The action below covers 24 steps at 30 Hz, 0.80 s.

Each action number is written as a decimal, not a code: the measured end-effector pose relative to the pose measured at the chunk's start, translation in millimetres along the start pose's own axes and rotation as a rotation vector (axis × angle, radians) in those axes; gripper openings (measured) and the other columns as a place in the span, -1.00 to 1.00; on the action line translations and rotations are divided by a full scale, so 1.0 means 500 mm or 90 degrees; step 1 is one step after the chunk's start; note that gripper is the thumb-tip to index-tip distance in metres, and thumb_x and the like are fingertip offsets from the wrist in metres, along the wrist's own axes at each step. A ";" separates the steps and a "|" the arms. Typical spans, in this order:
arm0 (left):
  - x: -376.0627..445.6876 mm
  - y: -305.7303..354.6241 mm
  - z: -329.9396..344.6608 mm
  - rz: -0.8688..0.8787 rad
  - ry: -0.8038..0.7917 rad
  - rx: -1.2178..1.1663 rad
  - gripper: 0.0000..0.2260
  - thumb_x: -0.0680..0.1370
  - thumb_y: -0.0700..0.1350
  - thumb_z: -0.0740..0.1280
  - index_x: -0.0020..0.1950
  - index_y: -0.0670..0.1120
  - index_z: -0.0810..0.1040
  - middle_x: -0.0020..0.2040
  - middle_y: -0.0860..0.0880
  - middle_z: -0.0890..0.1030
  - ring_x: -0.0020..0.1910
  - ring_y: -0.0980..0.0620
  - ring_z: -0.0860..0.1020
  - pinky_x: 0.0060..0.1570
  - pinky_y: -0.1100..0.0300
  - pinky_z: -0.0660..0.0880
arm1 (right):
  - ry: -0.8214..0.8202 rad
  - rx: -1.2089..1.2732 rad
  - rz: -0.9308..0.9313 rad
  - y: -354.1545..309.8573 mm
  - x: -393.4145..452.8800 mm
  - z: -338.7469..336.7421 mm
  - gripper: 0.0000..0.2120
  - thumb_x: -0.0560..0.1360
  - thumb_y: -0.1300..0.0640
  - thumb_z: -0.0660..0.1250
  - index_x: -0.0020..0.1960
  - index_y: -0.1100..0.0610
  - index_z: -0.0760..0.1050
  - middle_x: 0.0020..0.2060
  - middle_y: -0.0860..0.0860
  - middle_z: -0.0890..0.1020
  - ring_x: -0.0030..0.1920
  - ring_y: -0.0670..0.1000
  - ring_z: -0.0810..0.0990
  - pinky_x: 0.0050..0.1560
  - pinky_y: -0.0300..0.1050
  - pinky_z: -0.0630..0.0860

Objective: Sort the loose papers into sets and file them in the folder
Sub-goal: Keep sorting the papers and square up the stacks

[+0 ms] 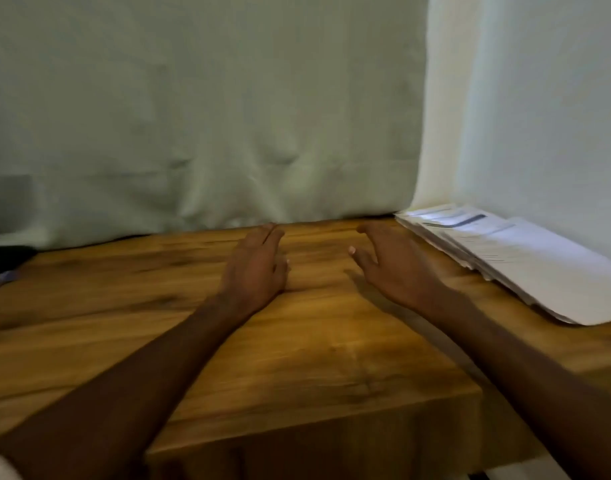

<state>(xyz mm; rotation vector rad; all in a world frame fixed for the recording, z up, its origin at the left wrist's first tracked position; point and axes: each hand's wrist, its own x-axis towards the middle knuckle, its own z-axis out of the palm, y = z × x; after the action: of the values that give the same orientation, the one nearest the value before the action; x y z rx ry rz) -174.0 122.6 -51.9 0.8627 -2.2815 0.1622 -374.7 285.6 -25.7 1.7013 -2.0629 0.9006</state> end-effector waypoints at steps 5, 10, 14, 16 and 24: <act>-0.128 -0.209 -0.147 -0.065 0.026 0.085 -0.52 0.59 -0.02 0.33 0.49 -0.14 0.44 0.51 -0.15 0.43 0.48 -0.16 0.39 0.46 -0.06 0.36 | -0.066 0.005 -0.083 -0.181 0.028 0.112 -0.50 0.65 -0.13 0.21 0.50 0.10 0.37 0.39 0.07 0.52 0.33 0.11 0.51 0.30 0.07 0.47; -0.251 -0.387 -0.289 -0.214 0.065 0.161 -0.55 0.57 0.04 0.23 0.38 -0.18 0.52 0.42 -0.17 0.50 0.36 -0.20 0.48 0.29 -0.09 0.49 | -0.126 0.026 -0.149 -0.354 0.062 0.207 -0.50 0.65 -0.14 0.23 0.50 0.10 0.37 0.39 0.06 0.52 0.32 0.10 0.52 0.28 0.01 0.47; -0.335 -0.517 -0.373 -0.315 0.077 0.177 -0.57 0.61 -0.04 0.30 0.45 -0.17 0.47 0.47 -0.13 0.45 0.47 -0.12 0.38 0.43 -0.05 0.36 | -0.164 0.069 -0.193 -0.517 0.090 0.285 -0.51 0.66 -0.13 0.21 0.50 0.07 0.38 0.42 0.05 0.50 0.39 0.10 0.46 0.34 0.01 0.42; -0.357 -0.569 -0.398 -0.334 0.070 0.163 -0.58 0.61 -0.06 0.31 0.45 -0.16 0.46 0.45 -0.12 0.45 0.45 -0.11 0.38 0.42 -0.01 0.35 | -0.187 0.098 -0.202 -0.597 0.100 0.328 -0.52 0.65 -0.13 0.22 0.49 0.06 0.39 0.42 0.05 0.50 0.40 0.10 0.45 0.36 0.01 0.42; -0.364 -0.641 -0.404 -0.412 0.040 0.195 -0.85 0.53 -0.13 0.29 0.07 -0.09 0.56 0.06 -0.10 0.57 0.09 -0.11 0.52 0.15 -0.04 0.50 | -0.235 0.217 -0.260 -0.849 0.150 0.462 -0.57 0.64 0.02 0.29 0.48 0.06 0.42 0.36 0.02 0.56 0.29 0.03 0.54 0.25 -0.09 0.44</act>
<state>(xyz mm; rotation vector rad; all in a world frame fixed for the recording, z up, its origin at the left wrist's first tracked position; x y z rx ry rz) 238.3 41.1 -52.9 1.6789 -1.8329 0.2420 48.3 40.6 -41.0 2.5191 -1.7165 0.8877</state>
